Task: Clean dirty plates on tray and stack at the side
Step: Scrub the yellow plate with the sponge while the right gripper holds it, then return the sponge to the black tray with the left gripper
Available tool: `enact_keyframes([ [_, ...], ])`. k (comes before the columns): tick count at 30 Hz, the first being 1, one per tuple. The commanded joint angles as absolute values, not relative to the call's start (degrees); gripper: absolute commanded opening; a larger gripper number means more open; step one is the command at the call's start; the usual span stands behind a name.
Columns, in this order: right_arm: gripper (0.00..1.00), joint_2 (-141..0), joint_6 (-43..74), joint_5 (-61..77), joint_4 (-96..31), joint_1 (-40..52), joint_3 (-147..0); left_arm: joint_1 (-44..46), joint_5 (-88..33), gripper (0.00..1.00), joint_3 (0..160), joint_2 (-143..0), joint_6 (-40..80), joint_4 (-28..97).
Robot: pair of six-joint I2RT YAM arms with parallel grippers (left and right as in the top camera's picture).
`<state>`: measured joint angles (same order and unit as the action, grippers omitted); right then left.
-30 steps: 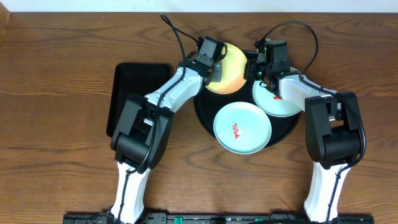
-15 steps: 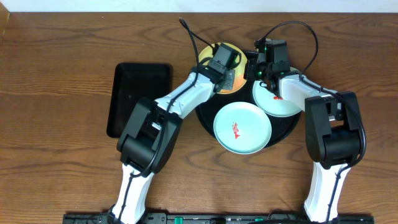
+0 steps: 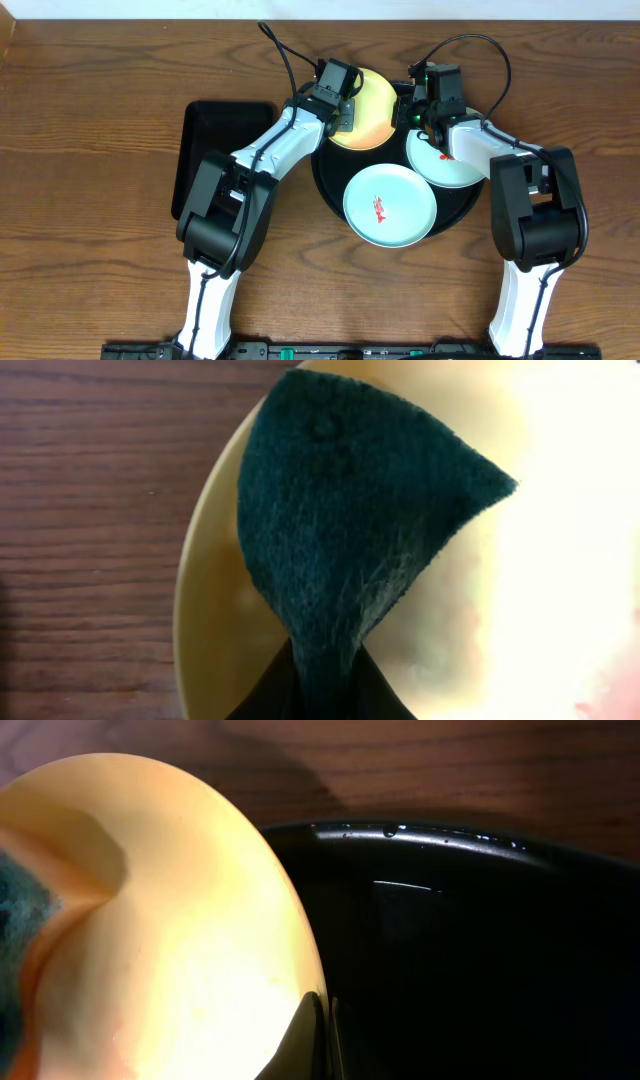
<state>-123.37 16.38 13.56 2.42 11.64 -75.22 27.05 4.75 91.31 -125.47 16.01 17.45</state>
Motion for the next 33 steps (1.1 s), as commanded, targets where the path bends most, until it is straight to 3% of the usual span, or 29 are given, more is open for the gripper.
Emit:
enact_keyframes([
  [1,0.01,-124.86,17.12,12.29,2.13,11.73,-76.09,28.36,1.56,0.08,90.98,-124.22,15.03,18.20],
  [15,0.01,-124.86,17.12,12.29,2.13,11.73,-76.09,31.09,1.45,0.08,89.95,-124.62,15.70,18.79],
  [24,0.01,-124.86,17.12,12.29,1.93,11.73,-76.09,27.79,6.74,0.07,91.02,-126.28,15.14,17.98],
  [33,0.01,-124.86,17.15,12.29,1.96,11.73,-76.09,27.33,4.47,0.07,94.50,-120.38,14.81,17.98],
])
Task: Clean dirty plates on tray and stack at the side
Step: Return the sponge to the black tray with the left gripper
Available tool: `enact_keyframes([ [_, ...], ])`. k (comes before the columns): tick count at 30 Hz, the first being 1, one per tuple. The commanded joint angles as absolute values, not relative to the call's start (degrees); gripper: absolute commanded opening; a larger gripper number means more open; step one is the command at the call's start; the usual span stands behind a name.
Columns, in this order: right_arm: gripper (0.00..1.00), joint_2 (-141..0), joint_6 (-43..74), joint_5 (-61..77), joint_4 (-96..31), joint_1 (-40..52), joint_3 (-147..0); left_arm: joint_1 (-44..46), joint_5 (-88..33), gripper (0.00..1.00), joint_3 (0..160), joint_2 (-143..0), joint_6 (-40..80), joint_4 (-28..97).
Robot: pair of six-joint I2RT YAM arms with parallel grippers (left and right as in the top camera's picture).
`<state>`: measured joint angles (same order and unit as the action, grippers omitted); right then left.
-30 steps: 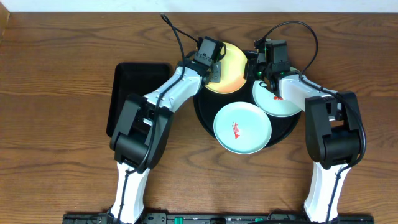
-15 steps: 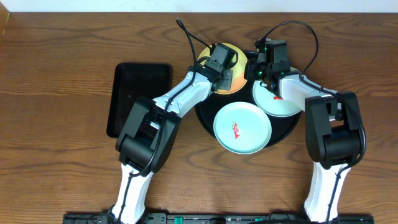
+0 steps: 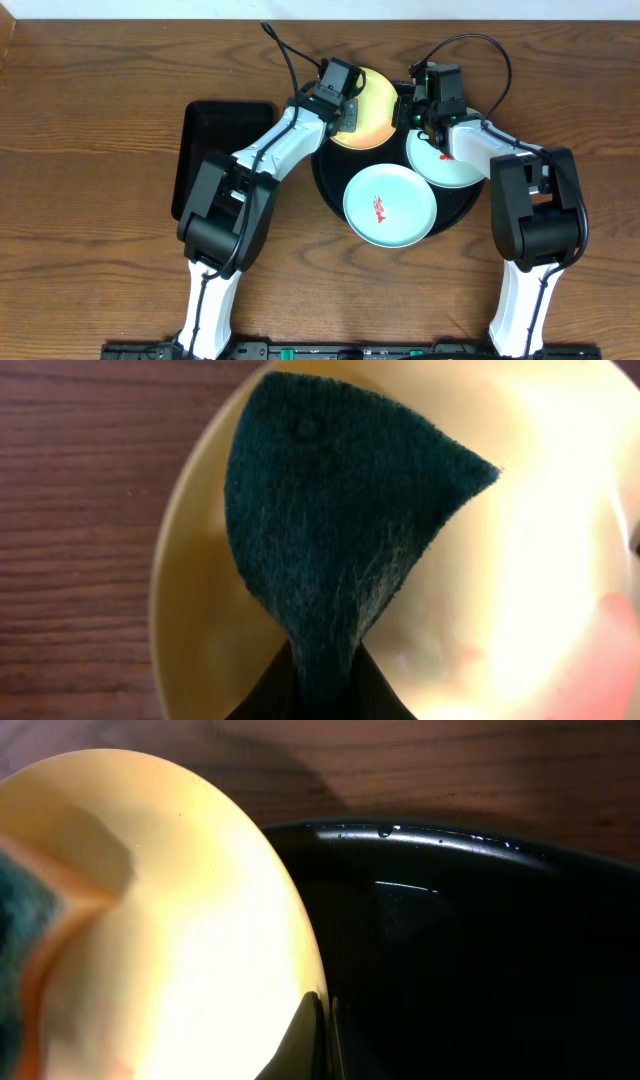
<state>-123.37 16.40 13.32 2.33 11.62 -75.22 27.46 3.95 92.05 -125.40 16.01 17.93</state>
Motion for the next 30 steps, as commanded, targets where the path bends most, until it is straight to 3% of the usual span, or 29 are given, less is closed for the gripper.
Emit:
enact_keyframes([
  [1,0.01,-124.86,17.15,12.29,1.96,11.73,-76.09,27.53,3.36,0.07,94.50,-118.76,14.81,18.00],
  [7,0.01,-124.84,17.15,12.29,1.98,11.73,-76.09,28.03,3.60,0.07,94.48,-106.89,13.26,20.91],
  [12,0.01,-124.66,17.15,12.47,1.93,11.73,-76.09,26.39,16.73,0.07,94.48,-98.87,12.45,29.95],
  [19,0.01,-122.13,17.15,14.04,1.61,11.73,-76.09,15.09,21.47,0.07,92.44,-96.84,16.69,49.82],
  [24,0.01,-119.24,16.71,14.02,0.19,11.73,-76.09,7.46,15.09,0.07,84.73,-96.99,16.58,49.41],
  [30,0.01,-116.84,16.12,14.00,-1.87,11.73,-76.09,5.48,11.53,0.07,74.32,-96.99,16.56,41.74],
])
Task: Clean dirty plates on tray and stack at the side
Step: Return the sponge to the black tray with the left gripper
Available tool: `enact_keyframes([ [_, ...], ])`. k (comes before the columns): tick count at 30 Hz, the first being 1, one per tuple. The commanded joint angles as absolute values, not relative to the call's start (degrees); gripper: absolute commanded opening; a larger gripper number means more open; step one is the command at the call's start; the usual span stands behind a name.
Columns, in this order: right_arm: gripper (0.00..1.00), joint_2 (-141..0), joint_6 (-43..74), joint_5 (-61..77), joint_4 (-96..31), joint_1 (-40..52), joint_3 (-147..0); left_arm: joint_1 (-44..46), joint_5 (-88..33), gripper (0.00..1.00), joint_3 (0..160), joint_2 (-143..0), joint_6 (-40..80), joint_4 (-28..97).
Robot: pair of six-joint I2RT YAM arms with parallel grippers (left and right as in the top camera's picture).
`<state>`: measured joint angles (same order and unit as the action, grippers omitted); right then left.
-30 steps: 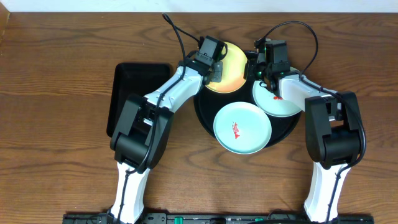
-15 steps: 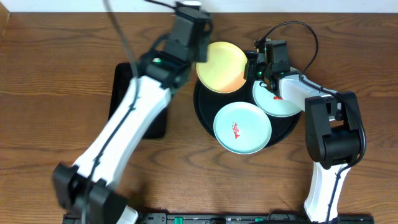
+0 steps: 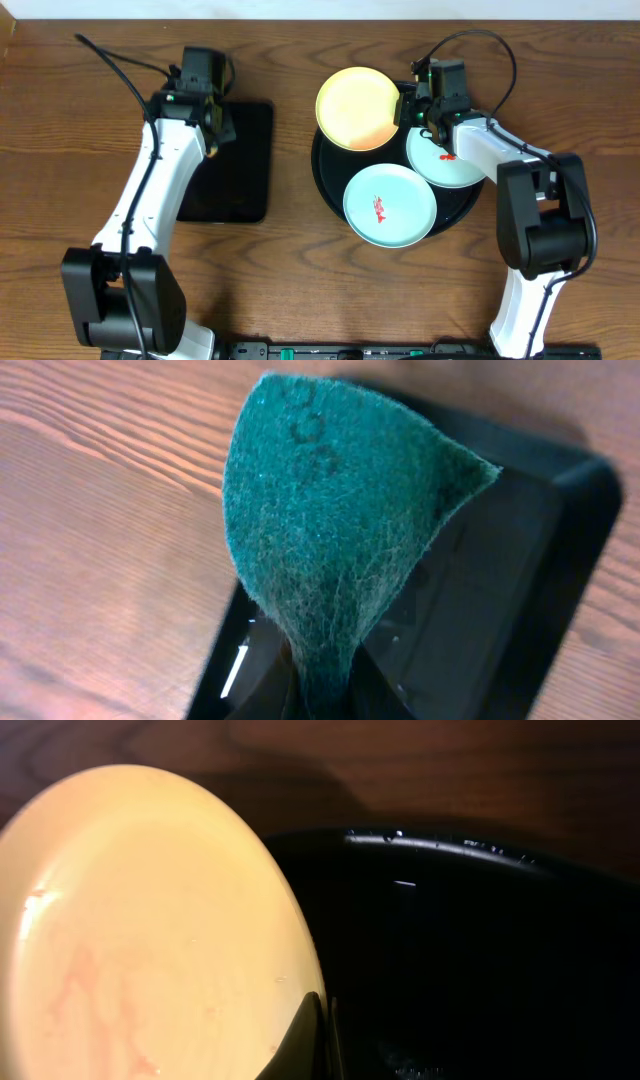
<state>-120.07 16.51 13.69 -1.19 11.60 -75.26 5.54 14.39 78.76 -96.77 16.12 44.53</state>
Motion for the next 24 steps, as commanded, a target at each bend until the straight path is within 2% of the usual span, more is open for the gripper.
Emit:
enact_keyframes([
  [1,0.01,-116.49,15.57,14.00,-2.33,11.75,-76.09,5.48,11.07,0.07,73.19,-96.99,16.56,40.53],
  [6,0.01,-113.56,12.49,13.17,-5.02,12.03,-76.09,5.45,10.04,0.08,70.00,-97.19,16.58,37.30],
  [10,0.01,-110.83,11.38,9.47,-6.63,12.45,-76.09,5.41,10.04,0.13,69.23,-97.86,16.58,36.32],
  [13,0.01,-109.69,10.59,9.23,-6.85,12.60,-76.09,5.41,10.02,0.08,69.10,-98.59,16.58,36.34],
  [24,0.01,-109.16,9.98,8.82,-8.84,14.26,-76.09,5.41,10.07,0.08,69.06,-98.80,16.58,36.10],
])
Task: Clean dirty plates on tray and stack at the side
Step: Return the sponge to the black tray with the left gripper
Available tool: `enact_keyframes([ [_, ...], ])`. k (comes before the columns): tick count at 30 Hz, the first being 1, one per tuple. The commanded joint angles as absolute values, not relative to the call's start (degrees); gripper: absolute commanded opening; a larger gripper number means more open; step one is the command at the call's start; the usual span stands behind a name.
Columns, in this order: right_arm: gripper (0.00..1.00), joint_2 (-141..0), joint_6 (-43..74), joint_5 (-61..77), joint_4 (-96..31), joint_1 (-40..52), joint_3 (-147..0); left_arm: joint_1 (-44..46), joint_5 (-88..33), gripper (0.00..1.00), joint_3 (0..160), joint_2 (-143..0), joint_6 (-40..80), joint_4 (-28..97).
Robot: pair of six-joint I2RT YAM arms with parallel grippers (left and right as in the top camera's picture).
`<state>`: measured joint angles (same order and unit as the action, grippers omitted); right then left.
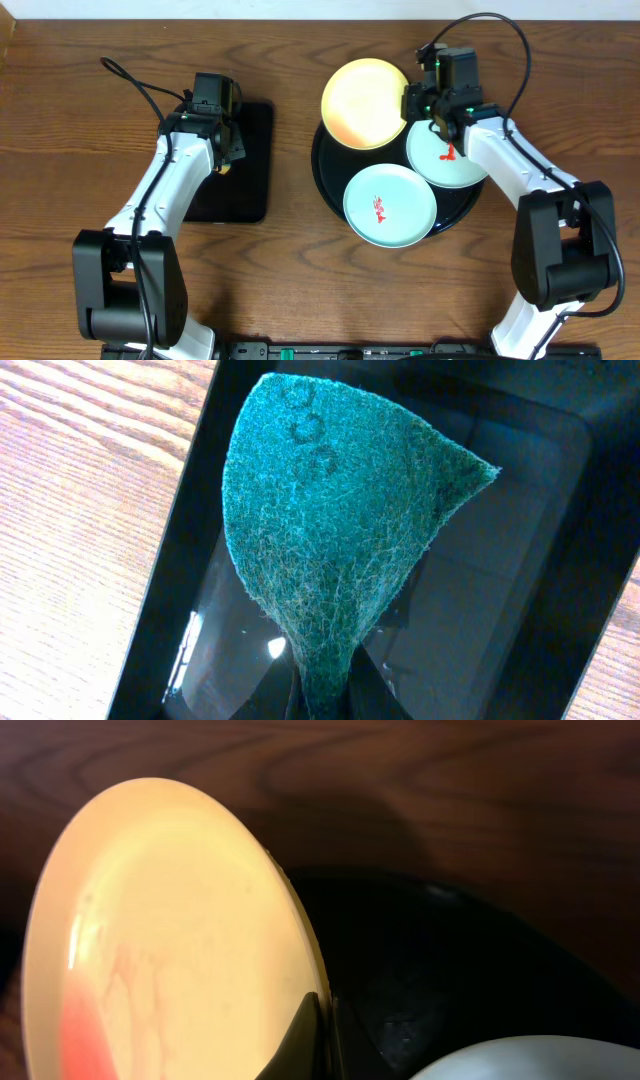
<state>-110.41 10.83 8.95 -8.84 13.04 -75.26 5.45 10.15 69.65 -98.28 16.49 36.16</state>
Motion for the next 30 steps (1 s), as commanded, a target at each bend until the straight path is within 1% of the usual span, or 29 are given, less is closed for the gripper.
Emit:
enact_keyframes([
  [1,0.01,-109.12,9.98,8.84,-8.84,14.37,-76.09,5.41,10.07,0.08,69.06,-98.80,16.58,36.10],
  [11,0.01,-108.97,10.00,8.82,-9.76,14.35,-76.09,5.13,10.09,0.08,67.96,-99.83,16.14,35.38],
  [14,0.01,-108.95,10.00,8.80,-9.98,14.31,-76.09,4.67,10.07,0.16,67.96,-100.40,16.14,35.48],
  [15,0.01,-108.95,10.00,8.80,-10.00,14.31,-76.09,4.62,10.07,0.27,67.96,-100.51,16.14,35.46],
  [16,0.01,-108.95,10.00,8.82,-10.02,14.31,-76.09,4.56,10.07,0.43,67.96,-100.53,16.16,35.46],
  [17,0.01,-108.95,10.00,8.80,-10.02,14.31,-76.09,4.56,10.07,0.51,67.96,-100.53,16.14,35.46],
  [19,0.01,-108.95,10.00,8.82,-10.02,14.31,-76.09,4.56,10.04,0.55,67.96,-100.53,16.16,35.48],
  [23,0.01,-108.31,10.00,8.82,-10.11,14.31,-76.09,4.56,10.02,0.56,67.96,-100.51,16.16,35.66],
  [25,0.01,-107.55,10.00,8.49,-10.09,14.28,-76.09,4.56,10.02,0.60,67.99,-100.51,16.16,35.73],
  [30,0.01,-104.27,8.60,5.39,-10.13,14.28,-76.09,4.56,7.90,0.66,68.12,-98.52,16.16,36.18],
])
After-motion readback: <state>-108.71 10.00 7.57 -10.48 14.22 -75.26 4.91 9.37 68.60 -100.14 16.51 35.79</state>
